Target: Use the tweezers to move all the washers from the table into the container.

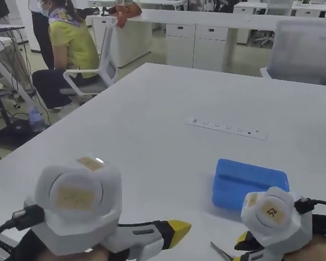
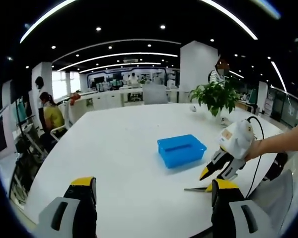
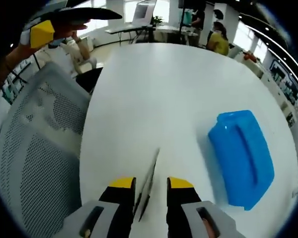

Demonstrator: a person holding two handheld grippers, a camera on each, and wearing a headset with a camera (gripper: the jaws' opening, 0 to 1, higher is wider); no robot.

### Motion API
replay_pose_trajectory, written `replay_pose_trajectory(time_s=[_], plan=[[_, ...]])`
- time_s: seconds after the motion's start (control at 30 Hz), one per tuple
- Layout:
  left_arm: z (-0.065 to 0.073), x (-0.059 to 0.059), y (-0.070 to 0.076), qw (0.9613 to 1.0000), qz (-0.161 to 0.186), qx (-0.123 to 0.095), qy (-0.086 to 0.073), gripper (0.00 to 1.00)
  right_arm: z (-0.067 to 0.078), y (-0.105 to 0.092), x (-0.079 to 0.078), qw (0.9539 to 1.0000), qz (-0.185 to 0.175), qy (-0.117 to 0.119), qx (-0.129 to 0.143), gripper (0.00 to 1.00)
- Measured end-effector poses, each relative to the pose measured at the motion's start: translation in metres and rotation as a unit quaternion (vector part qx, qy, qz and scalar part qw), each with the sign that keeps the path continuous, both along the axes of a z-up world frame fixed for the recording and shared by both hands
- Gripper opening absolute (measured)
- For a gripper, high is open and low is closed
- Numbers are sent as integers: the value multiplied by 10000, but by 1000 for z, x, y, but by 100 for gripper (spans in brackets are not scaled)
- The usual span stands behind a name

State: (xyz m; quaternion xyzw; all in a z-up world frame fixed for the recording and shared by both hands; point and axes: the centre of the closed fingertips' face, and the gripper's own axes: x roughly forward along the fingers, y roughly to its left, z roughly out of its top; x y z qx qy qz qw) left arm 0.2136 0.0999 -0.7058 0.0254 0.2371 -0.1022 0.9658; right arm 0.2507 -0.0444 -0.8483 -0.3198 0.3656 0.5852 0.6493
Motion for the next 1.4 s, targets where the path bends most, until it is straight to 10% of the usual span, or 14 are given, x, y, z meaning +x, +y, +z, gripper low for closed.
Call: replay_pose_trajectory(time_s=[0.27,0.4,0.7,0.9,1.13,1.4], plan=[[9,-4,-12,9998,-152,89,-45,99,16,-13,-35,9936,-570,688,695,10],[13,-6,-17,9996,-230,126,-69,99,-2,-22,-57,9888,-667,1279,371,17],[19,-9,-18,9990,-278,318,-140,99,-32,-44,-41,9855,-1281,1105,108,25],[23,-14,-19,9987,-253,409,-155,99,-17,-47,-36,9802,-1583,1056,548,28],[21,-19,-26,9989,-253,356,-138,99,41,-62,-51,9544,-2438,855,1496,40],[22,-21,-32,9992,-248,262,-173,99,110,-98,-57,8965,-3602,18,2579,65]])
